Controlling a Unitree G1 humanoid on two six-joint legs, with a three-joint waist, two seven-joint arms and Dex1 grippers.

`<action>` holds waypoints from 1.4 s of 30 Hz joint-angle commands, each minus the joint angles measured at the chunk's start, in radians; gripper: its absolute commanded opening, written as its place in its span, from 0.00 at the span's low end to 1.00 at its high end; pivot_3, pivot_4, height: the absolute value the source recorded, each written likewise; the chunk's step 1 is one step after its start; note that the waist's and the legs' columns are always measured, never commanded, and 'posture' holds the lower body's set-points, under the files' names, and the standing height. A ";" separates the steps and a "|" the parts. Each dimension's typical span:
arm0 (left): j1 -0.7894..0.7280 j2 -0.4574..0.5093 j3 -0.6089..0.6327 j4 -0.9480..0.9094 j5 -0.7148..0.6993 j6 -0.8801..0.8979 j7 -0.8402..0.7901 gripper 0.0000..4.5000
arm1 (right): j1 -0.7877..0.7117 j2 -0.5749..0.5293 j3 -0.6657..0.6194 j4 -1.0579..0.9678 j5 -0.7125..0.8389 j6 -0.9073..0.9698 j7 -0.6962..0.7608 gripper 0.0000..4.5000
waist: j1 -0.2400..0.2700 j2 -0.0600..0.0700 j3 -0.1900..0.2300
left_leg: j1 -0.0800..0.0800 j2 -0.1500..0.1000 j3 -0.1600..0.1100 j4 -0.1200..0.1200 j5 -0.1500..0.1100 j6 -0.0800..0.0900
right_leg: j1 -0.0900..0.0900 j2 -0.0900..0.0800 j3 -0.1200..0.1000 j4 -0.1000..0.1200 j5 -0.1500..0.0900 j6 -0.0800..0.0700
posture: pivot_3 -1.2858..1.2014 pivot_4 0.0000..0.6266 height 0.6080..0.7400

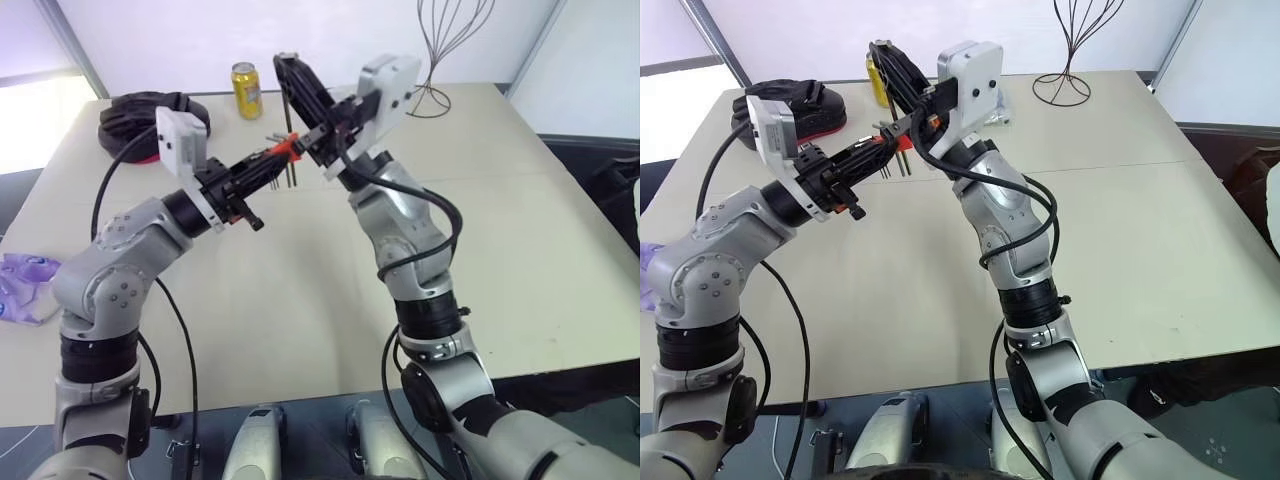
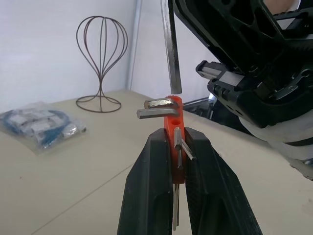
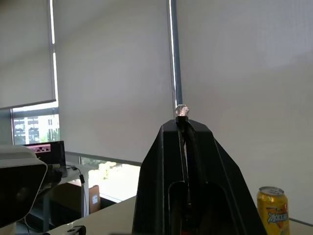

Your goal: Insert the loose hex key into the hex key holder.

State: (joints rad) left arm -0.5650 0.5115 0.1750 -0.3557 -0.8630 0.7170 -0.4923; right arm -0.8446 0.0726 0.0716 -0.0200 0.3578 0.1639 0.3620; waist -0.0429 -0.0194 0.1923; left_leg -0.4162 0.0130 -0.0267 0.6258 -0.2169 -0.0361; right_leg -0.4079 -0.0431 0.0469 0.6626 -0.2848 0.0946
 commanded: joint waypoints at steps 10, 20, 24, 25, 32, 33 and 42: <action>-0.029 0.008 0.030 -0.031 -0.024 -0.006 -0.004 0.00 | -0.009 0.002 -0.004 -0.029 -0.013 -0.029 0.003 0.01 | 0.000 0.000 0.000 | 0.000 0.000 0.000 0.000 0.000 0.000 | 0.000 0.000 0.000 0.000 0.000 0.000 | 0.52 0.24 1.00; -0.038 0.003 0.044 -0.029 -0.052 -0.002 0.012 0.00 | 0.005 0.001 -0.001 -0.024 -0.022 -0.034 0.007 0.01 | 0.000 0.000 0.000 | 0.000 0.000 0.000 0.000 0.000 0.000 | 0.000 0.000 0.000 0.000 0.000 0.000 | 0.52 0.24 1.00; -0.037 0.003 0.045 -0.030 -0.056 -0.001 0.017 0.00 | 0.006 0.000 0.001 -0.023 -0.024 -0.037 0.009 0.01 | 0.000 0.000 0.000 | 0.000 0.000 0.000 0.000 0.000 0.000 | 0.000 0.000 0.000 0.000 0.000 0.000 | 0.52 0.24 1.00; -0.037 0.003 0.046 -0.030 -0.056 -0.001 0.018 0.00 | 0.007 -0.002 0.003 -0.024 -0.025 -0.038 0.011 0.01 | 0.000 0.000 0.000 | 0.000 0.000 0.000 0.000 0.000 0.000 | 0.000 0.000 0.000 0.000 0.000 0.000 | 0.52 0.24 1.00; -0.037 0.001 0.040 -0.025 -0.052 -0.003 0.020 0.00 | 0.019 -0.018 0.036 -0.055 -0.040 -0.043 0.046 0.32 | 0.000 0.000 0.000 | 0.000 0.000 0.000 0.000 0.000 0.000 | 0.000 0.000 0.000 0.000 0.000 0.000 | 0.52 0.24 1.00; -0.038 0.001 0.039 -0.024 -0.052 -0.003 0.020 0.00 | 0.022 -0.021 0.041 -0.060 -0.045 -0.044 0.049 0.41 | 0.000 0.000 0.000 | 0.000 0.000 0.000 0.000 0.000 0.000 | 0.000 0.000 0.000 0.000 0.000 0.000 | 0.52 0.24 1.00; -0.036 -0.005 0.033 -0.003 -0.050 0.003 0.014 0.00 | 0.248 -0.293 0.015 -0.337 0.000 0.137 0.181 0.96 | 0.015 0.000 0.000 | -0.003 -0.001 -0.001 0.000 0.000 0.000 | 0.000 -0.001 -0.001 -0.002 0.000 0.000 | 0.52 0.24 1.00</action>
State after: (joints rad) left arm -0.5893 0.5045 0.1835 -0.3481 -0.9031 0.7307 -0.4761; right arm -0.6339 -0.1783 0.1508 -0.2719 0.3232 0.2518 0.5269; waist -0.0282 -0.0197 0.1922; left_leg -0.4200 0.0122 -0.0286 0.6265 -0.2169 -0.0361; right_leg -0.4080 -0.0439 0.0450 0.6592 -0.2848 0.0948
